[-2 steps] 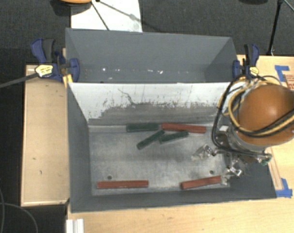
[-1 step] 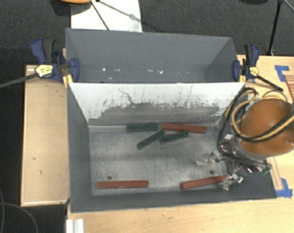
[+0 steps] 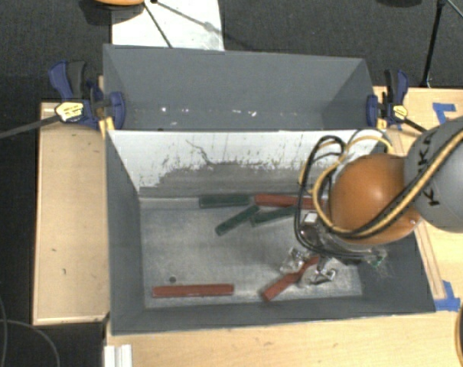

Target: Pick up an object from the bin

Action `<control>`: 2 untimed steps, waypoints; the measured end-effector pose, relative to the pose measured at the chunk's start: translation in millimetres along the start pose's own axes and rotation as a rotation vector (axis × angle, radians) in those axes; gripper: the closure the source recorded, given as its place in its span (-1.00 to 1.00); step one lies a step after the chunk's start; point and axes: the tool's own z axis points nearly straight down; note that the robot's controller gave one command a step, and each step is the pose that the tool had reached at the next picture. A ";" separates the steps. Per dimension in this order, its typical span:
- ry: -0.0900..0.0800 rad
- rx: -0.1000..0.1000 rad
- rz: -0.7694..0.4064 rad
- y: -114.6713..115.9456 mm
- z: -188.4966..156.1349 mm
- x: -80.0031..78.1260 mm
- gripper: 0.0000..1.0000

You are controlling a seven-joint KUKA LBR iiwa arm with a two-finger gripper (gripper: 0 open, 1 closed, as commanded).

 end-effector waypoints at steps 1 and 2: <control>0.000 0.000 0.000 0.0 0.0 0.0 1.00; 0.002 -0.003 0.002 0.9 -3.3 0.5 1.00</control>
Offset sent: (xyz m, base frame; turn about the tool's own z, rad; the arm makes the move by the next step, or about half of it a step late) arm 0.0000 0.0000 0.0619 0.0001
